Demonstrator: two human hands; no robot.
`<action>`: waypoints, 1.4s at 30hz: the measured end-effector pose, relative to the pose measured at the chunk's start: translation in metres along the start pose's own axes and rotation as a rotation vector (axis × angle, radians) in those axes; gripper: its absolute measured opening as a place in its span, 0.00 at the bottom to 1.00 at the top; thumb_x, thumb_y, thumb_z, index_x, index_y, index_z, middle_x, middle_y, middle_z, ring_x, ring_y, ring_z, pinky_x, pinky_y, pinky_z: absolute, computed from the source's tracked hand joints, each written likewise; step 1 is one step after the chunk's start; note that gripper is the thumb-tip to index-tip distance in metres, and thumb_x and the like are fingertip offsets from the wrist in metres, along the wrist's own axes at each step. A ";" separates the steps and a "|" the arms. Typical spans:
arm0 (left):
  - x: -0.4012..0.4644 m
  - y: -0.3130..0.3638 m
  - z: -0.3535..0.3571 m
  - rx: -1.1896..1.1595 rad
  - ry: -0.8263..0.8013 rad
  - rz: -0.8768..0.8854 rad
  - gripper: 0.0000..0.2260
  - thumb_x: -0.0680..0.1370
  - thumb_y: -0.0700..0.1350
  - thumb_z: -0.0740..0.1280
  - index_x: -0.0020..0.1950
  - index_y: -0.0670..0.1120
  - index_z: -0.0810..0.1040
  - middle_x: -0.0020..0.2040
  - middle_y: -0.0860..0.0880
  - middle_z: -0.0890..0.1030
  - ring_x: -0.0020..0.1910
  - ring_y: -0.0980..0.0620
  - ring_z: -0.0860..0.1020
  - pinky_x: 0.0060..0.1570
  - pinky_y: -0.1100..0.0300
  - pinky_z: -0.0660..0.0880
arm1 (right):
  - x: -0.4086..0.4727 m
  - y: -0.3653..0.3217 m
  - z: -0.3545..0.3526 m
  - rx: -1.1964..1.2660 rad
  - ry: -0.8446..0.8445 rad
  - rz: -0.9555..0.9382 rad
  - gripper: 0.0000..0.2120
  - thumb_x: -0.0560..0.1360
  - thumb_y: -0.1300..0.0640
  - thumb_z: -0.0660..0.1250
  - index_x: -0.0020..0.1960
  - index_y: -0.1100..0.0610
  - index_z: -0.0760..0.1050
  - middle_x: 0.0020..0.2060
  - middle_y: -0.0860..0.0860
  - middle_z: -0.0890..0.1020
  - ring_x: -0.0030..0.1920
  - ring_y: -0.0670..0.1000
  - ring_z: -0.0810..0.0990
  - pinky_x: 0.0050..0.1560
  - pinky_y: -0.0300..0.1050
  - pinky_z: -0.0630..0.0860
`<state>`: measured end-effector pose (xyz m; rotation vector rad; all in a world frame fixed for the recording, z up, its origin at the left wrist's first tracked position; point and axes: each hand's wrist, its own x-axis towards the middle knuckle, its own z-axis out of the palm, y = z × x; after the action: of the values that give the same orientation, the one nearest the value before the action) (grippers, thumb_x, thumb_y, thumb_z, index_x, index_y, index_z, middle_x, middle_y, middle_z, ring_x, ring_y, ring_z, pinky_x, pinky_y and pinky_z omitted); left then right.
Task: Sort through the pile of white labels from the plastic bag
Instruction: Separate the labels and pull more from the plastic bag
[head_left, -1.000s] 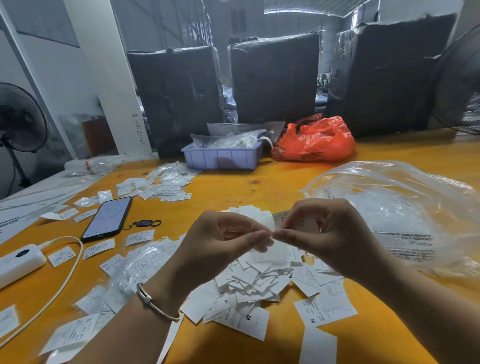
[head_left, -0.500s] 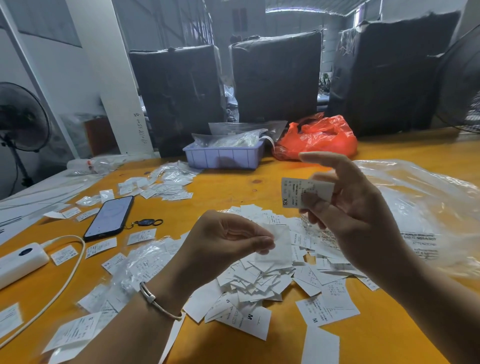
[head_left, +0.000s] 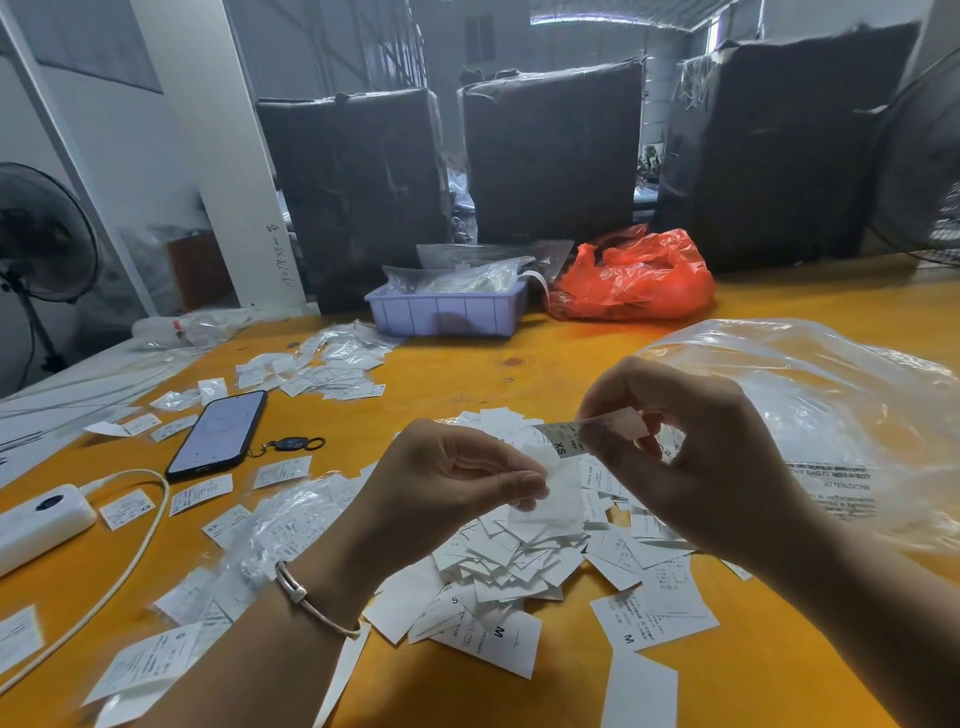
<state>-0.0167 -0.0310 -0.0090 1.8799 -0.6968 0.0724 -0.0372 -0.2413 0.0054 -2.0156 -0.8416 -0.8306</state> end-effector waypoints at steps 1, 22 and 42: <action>0.000 0.000 0.000 -0.003 -0.002 -0.001 0.12 0.70 0.45 0.74 0.49 0.39 0.86 0.41 0.47 0.87 0.40 0.50 0.85 0.42 0.66 0.78 | 0.000 0.001 0.000 -0.006 -0.009 0.000 0.03 0.70 0.62 0.69 0.39 0.56 0.77 0.29 0.46 0.77 0.26 0.52 0.72 0.27 0.51 0.69; 0.001 0.000 0.004 0.044 -0.080 -0.056 0.12 0.71 0.50 0.71 0.48 0.43 0.86 0.41 0.50 0.87 0.40 0.52 0.85 0.38 0.65 0.78 | -0.003 0.009 0.007 0.005 -0.217 0.139 0.08 0.70 0.68 0.71 0.41 0.57 0.84 0.32 0.43 0.81 0.33 0.47 0.77 0.33 0.37 0.71; 0.003 -0.001 0.005 -0.154 0.079 -0.213 0.10 0.70 0.53 0.70 0.44 0.49 0.87 0.41 0.50 0.86 0.43 0.54 0.83 0.40 0.67 0.77 | -0.004 0.011 0.014 0.204 -0.230 0.339 0.08 0.70 0.47 0.70 0.45 0.49 0.84 0.37 0.42 0.84 0.36 0.45 0.81 0.31 0.38 0.76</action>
<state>-0.0148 -0.0367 -0.0108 1.7823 -0.4329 -0.0416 -0.0271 -0.2362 -0.0086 -2.0173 -0.6521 -0.3147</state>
